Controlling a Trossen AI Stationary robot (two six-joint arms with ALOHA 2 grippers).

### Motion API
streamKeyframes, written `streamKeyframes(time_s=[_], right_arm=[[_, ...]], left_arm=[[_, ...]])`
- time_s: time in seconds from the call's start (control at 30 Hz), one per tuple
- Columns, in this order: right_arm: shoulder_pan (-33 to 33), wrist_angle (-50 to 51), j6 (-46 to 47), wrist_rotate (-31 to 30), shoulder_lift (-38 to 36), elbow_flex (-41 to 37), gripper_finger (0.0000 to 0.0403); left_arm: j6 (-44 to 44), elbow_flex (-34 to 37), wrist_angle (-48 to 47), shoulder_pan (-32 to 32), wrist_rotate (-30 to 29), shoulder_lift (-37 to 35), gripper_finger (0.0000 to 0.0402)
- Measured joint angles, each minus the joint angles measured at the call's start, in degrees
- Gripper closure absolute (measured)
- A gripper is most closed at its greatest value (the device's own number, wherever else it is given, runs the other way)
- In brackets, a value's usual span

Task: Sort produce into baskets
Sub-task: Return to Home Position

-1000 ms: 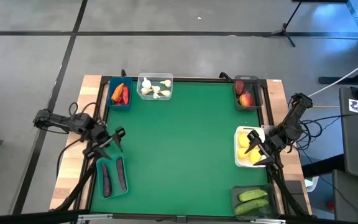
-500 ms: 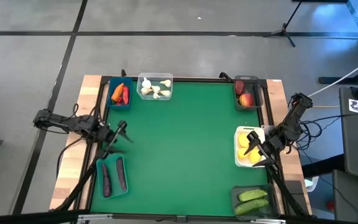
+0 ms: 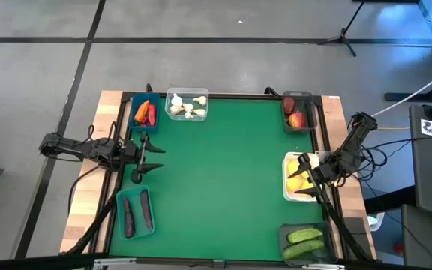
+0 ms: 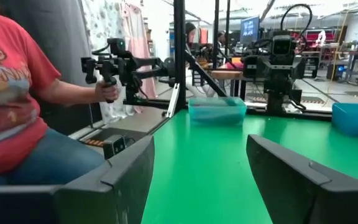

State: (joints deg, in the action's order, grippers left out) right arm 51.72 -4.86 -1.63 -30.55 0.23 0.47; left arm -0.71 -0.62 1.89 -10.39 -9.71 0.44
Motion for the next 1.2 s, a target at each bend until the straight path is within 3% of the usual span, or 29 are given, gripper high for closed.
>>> streamKeyframes(time_s=[0.23,0.3,0.43,0.6,0.73,0.97,1.2], right_arm=[[0.0,0.1,0.0,-0.7,-0.1,0.0,0.0148],[0.0,-0.3,1.2,-3.6,-0.1,0.0,0.0148],[-0.9,-8.7,-7.3,-5.7,-0.1,0.0,0.0148],[-10.3,-13.3,-16.5,11.6,-0.1,0.0,0.0148],[-23.8,-13.1,-12.1,20.1,0.0,0.0,0.0148],[-47.5,-8.0,3.1,41.3,-0.1,0.0,0.0148],[-57.7,1.7,7.5,43.1,0.0,0.0,0.0148]], left_arm=[[-0.5,0.0,0.0,0.0,0.2,0.0,0.0164],[-0.7,0.0,0.0,0.0,0.2,0.0,0.0164],[-0.2,0.0,0.0,0.0,0.2,0.0,0.0164],[0.1,0.0,0.0,0.0,0.3,0.0,0.0164],[0.1,0.0,0.0,0.0,0.3,0.0,0.0164],[-0.2,0.0,0.0,0.0,0.3,0.0,0.0164],[-0.4,0.0,0.0,0.0,0.8,0.0,0.0164]])
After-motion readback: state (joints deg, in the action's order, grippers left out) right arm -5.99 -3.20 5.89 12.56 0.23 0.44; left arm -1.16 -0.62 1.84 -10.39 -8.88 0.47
